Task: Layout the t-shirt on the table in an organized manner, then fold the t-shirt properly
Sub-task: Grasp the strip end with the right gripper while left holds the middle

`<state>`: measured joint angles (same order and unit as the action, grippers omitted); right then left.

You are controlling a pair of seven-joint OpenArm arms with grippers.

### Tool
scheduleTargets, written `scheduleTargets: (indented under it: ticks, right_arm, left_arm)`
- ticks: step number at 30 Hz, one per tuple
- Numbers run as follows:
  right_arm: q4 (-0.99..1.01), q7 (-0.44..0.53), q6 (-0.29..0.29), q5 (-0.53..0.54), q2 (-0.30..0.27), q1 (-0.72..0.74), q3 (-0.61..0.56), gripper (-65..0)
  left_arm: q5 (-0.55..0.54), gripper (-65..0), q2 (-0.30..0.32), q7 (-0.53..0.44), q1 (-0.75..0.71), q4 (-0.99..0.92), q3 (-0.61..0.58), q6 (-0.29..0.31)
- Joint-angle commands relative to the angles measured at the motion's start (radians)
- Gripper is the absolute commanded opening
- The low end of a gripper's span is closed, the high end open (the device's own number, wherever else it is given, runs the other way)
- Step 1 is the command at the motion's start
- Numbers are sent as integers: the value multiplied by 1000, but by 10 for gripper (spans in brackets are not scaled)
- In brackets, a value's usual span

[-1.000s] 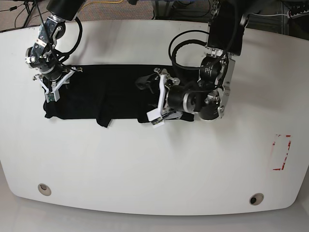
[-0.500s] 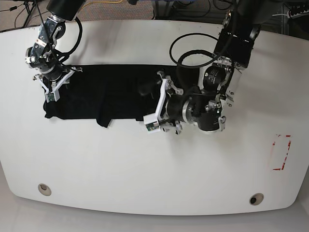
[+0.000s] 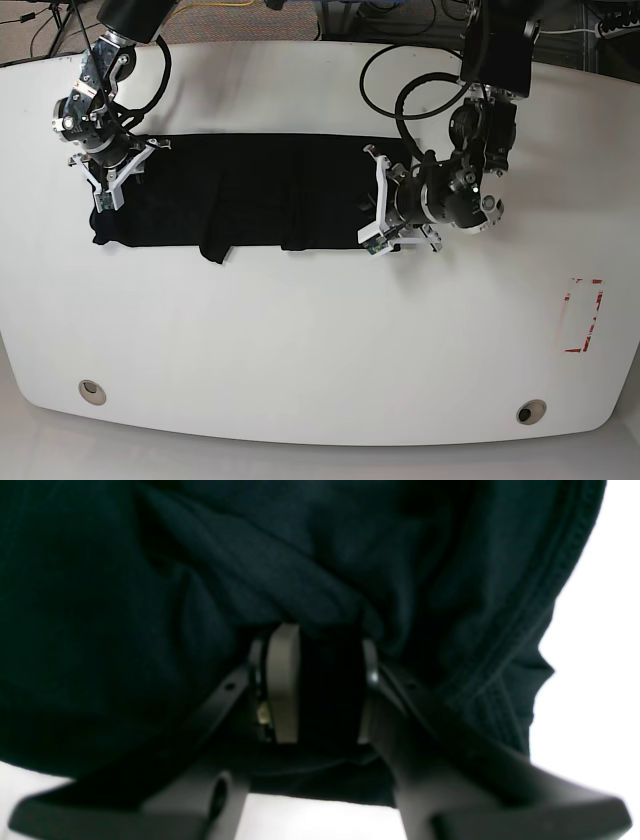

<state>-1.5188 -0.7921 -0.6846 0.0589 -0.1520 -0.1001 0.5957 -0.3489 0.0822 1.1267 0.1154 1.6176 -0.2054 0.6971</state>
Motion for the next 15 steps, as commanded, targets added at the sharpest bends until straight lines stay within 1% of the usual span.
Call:
scheduleTargets:
  ticks: [1,5,9,12,15]
  right_arm:
    - [7,-79,-14,-38,4,-7,-4,-499]
    - [-9,-79,-14,-38,4,-5,-6,-499]
    - [-90,-79,-14,-37,9,-7,-6,-491]
    - [-164,-79,-14,-38,42,-7,-6,-490]
    - [-246,-80,-14,-38,58,-7,-7,-488]
  left_arm:
    - [26,-610,23,-47,-9,20,4,1]
    - [70,-611,24,-93,-55,16,17,1]
    - [139,-611,26,-150,-93,0,39,1]
    - [176,-611,31,-170,-96,-41,39,1]
    - [189,-611,31,-190,-93,-96,40,1]
